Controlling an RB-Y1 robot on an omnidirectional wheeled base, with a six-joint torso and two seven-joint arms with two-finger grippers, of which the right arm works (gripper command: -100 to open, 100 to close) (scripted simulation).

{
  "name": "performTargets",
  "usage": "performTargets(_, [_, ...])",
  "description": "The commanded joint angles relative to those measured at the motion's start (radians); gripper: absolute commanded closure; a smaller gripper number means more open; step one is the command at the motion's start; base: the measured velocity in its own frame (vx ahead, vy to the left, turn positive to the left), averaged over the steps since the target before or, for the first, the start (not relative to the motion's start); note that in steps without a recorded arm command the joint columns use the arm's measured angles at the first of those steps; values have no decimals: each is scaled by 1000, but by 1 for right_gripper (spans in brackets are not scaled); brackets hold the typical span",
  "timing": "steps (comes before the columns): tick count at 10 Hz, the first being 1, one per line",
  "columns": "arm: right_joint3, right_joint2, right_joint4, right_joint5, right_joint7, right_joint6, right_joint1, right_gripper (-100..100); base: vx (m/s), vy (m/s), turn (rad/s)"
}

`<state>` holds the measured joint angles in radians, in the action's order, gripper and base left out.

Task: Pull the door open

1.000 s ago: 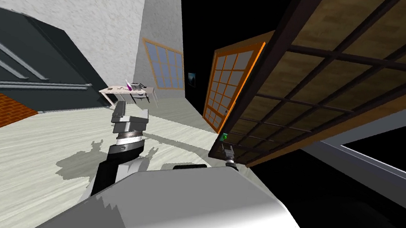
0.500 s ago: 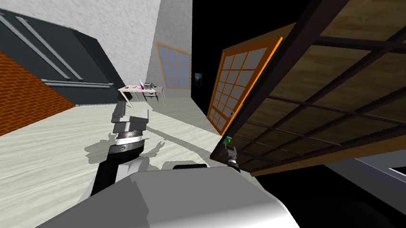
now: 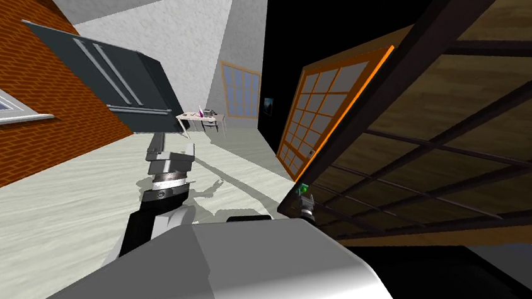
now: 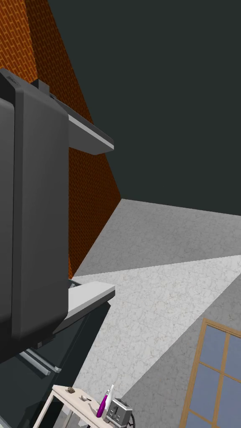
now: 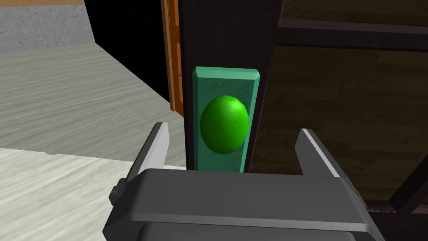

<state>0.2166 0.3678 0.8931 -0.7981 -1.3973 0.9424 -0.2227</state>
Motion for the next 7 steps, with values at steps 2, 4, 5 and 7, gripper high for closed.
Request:
performTargets(2, [-59, -19, -27, -15, 10, -3, 7, -100, -8, -47, 284])
performTargets(4, [-107, -36, -40, -28, 22, -7, 8, -100, -10, -47, 335])
performTargets(5, [-120, -40, -44, -32, 25, -8, 9, -100, -13, -36, 227])
performTargets(7, [-109, -37, -52, -28, 19, -4, 15, 100, -4, -6, 1])
